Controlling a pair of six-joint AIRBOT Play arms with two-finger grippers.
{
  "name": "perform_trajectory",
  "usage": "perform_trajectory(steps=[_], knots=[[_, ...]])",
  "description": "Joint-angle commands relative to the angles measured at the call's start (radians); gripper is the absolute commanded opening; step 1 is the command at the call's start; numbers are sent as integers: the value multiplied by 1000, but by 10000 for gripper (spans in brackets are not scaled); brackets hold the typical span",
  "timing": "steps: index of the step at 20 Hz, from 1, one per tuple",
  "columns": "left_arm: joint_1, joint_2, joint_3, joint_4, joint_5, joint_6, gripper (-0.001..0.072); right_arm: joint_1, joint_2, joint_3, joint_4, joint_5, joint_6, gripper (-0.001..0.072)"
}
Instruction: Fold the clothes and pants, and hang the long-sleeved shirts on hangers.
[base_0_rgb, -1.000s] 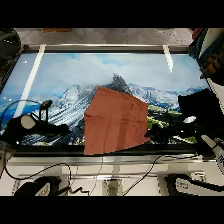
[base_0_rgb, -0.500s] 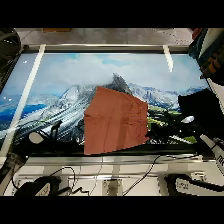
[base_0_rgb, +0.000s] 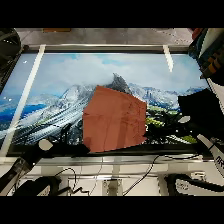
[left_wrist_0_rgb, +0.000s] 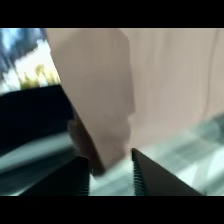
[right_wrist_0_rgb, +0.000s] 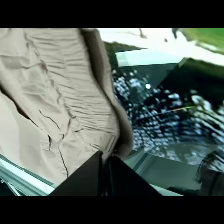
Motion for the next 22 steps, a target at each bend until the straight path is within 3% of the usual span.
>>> perform_trajectory(steps=[1, 2, 3, 4, 9, 13, 19, 22], knots=[[-24, 0, -3, -15, 149, -19, 221, 3, 0, 0, -1, 12, -3, 18], [-24, 0, -2, -23, 153, -19, 167, 3, 0, 0, -1, 14, -4, 18], [-24, 0, -1, -24, 153, -19, 55, 3, 1, 0, 0, 15, -10, 18], [-24, 0, -1, -24, 154, -18, 6, 3, 1, 2, 0, 20, -32, 17], [-24, 45, 43, -23, 122, 18, 5, 3, 14, 27, 19, 146, -161, 17], [-24, 198, 227, -14, 105, 106, 4, 3, 193, 78, 132, 185, -278, 16], [-24, 433, 602, 317, 122, 116, 2, 42, 587, 261, 290, 180, -317, 16], [-24, 543, 710, 411, 123, 119, 2, 168, 747, 382, 299, 92, -298, 16]])
